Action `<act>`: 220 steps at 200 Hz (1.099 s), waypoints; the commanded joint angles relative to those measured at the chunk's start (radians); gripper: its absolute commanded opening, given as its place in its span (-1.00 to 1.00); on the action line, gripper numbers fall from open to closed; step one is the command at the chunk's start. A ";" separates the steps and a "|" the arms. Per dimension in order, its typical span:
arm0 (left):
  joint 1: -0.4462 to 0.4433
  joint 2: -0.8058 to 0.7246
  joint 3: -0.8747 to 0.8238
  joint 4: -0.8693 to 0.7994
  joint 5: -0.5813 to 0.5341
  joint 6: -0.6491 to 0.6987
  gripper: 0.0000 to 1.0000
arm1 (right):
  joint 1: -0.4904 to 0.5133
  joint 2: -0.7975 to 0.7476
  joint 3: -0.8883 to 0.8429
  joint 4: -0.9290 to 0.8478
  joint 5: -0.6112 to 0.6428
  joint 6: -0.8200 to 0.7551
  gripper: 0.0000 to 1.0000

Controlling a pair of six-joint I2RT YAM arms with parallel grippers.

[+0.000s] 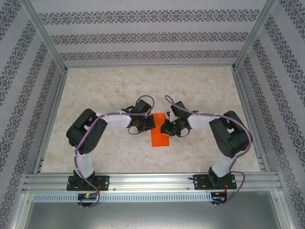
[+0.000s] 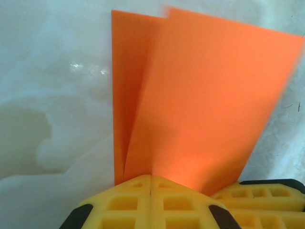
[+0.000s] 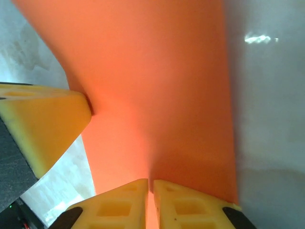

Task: Fold a paper plane with a square sheet of paper (pick it up from the middle)
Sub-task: Fold the square sheet of paper in half at the center of the table.

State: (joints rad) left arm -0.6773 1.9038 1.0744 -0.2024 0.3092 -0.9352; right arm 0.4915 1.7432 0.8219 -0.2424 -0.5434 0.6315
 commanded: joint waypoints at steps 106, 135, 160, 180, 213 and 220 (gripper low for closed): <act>-0.011 0.050 0.008 -0.045 -0.027 0.026 -1.00 | -0.035 -0.155 -0.139 0.121 -0.089 0.017 -0.58; -0.012 0.049 0.010 -0.047 -0.025 0.025 -1.00 | -0.032 -0.098 -0.172 0.143 -0.084 0.022 -0.59; -0.012 0.049 0.012 -0.051 -0.026 0.029 -1.00 | -0.034 -0.060 -0.194 0.150 -0.061 0.017 -0.59; -0.011 0.052 0.012 -0.049 -0.025 0.028 -1.00 | -0.031 -0.071 -0.191 0.139 -0.059 0.020 -0.59; -0.012 0.055 0.019 -0.061 -0.028 0.035 -1.00 | -0.019 -0.177 -0.182 0.096 -0.062 0.023 -0.59; -0.011 0.054 0.018 -0.060 -0.027 0.035 -1.00 | -0.014 -0.192 -0.185 0.097 -0.064 0.028 -0.58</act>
State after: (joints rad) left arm -0.6773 1.9137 1.0878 -0.2028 0.3096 -0.9234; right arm 0.4583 1.6218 0.6502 -0.1200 -0.6254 0.6540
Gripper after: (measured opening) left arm 0.063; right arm 0.206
